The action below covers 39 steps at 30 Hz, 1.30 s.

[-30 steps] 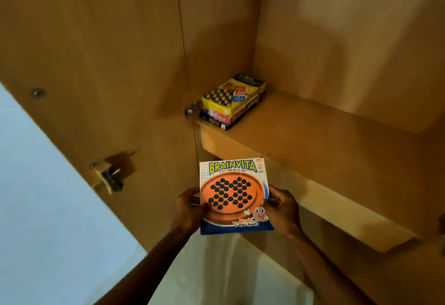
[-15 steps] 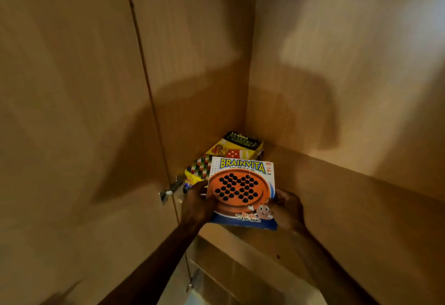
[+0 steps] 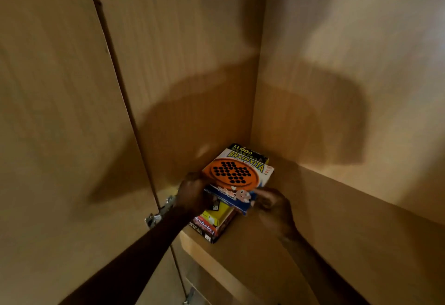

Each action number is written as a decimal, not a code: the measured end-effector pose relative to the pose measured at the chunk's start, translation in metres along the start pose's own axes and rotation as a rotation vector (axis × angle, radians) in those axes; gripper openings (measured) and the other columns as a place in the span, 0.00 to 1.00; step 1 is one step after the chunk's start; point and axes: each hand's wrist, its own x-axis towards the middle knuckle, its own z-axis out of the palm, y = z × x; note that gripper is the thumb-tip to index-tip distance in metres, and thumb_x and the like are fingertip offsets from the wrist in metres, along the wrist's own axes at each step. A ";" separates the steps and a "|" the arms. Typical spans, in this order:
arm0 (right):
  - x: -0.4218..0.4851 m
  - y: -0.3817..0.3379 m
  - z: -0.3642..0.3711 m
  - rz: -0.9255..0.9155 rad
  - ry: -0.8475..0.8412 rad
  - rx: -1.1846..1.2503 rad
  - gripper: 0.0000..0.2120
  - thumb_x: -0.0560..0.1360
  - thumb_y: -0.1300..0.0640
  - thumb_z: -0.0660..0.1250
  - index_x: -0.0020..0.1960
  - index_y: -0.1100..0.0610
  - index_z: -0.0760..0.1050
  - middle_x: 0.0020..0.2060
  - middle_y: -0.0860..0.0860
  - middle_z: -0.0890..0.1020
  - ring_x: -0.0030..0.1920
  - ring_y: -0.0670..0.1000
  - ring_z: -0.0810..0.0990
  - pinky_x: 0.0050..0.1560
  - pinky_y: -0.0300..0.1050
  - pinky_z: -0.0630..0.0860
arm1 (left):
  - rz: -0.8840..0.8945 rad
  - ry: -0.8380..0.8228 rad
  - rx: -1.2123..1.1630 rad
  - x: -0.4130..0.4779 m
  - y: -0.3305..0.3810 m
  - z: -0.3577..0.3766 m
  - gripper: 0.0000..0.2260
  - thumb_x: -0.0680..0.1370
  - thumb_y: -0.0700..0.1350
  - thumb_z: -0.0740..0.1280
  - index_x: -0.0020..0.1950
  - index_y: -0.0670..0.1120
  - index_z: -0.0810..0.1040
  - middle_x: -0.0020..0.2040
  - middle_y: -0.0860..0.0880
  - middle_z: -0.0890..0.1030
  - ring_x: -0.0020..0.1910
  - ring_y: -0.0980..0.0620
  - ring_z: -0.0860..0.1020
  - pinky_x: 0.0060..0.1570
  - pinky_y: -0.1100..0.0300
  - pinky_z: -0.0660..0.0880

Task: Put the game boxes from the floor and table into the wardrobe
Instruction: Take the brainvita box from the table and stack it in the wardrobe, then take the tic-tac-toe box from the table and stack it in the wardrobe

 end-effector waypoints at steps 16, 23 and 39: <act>-0.018 -0.004 0.001 -0.103 -0.320 -0.081 0.24 0.75 0.60 0.69 0.71 0.52 0.71 0.74 0.48 0.63 0.70 0.43 0.65 0.60 0.27 0.68 | -0.165 0.111 -0.285 -0.047 0.037 0.014 0.17 0.78 0.38 0.64 0.66 0.49 0.76 0.61 0.50 0.79 0.56 0.52 0.78 0.49 0.59 0.77; -0.084 0.023 0.009 0.010 -0.285 0.190 0.14 0.74 0.64 0.68 0.55 0.48 0.81 0.51 0.45 0.85 0.53 0.42 0.82 0.55 0.41 0.80 | -0.428 0.332 -0.492 -0.160 0.050 0.041 0.14 0.77 0.41 0.69 0.61 0.53 0.80 0.59 0.55 0.78 0.58 0.58 0.76 0.55 0.58 0.74; -0.306 -0.007 0.142 -0.034 -0.933 0.126 0.09 0.75 0.58 0.69 0.53 0.50 0.82 0.43 0.46 0.85 0.43 0.46 0.82 0.44 0.42 0.77 | -1.089 0.722 -0.724 -0.520 0.084 0.035 0.11 0.78 0.39 0.68 0.57 0.52 0.81 0.49 0.54 0.86 0.51 0.59 0.82 0.53 0.63 0.76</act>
